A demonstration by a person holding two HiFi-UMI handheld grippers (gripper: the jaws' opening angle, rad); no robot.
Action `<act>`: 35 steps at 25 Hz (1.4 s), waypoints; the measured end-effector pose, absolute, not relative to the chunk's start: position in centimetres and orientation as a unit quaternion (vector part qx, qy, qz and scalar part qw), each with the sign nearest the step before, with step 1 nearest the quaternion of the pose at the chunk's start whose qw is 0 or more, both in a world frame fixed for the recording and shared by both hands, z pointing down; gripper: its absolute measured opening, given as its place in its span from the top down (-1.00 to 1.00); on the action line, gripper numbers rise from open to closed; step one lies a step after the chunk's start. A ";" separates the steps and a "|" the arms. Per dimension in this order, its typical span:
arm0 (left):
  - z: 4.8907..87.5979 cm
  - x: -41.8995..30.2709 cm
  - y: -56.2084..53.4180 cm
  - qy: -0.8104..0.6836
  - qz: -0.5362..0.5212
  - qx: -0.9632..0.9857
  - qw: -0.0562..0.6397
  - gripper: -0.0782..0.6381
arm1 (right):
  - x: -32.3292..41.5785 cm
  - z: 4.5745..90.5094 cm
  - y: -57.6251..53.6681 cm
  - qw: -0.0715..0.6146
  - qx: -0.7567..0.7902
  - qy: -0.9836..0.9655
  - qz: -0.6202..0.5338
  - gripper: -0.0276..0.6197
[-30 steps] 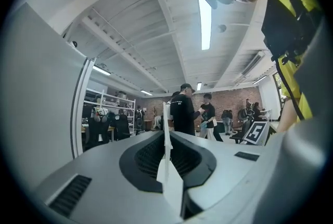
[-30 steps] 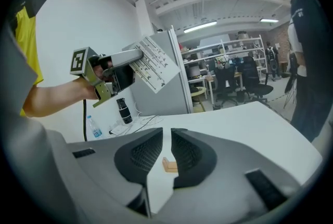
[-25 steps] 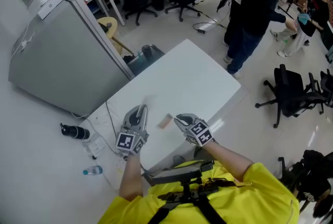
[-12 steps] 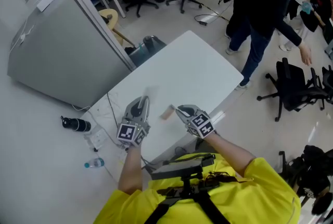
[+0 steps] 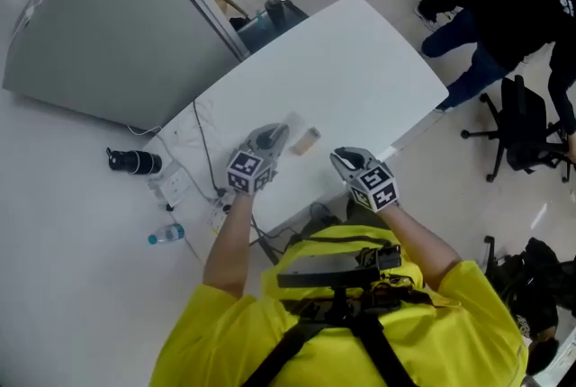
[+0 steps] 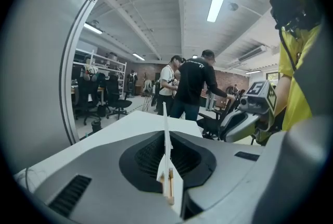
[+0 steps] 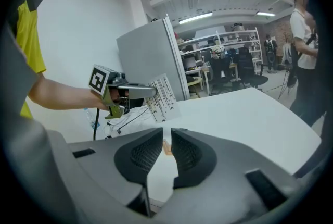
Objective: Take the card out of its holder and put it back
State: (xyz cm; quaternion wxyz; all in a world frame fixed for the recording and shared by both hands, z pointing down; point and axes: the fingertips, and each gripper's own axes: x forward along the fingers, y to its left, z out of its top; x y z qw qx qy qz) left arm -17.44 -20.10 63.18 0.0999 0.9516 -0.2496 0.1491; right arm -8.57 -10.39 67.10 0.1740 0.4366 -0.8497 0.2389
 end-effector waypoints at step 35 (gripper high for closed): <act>70.9 -14.9 -19.6 -0.221 0.207 0.943 0.139 0.73 | -6.7 70.0 -9.7 0.179 0.447 -0.830 0.282 0.74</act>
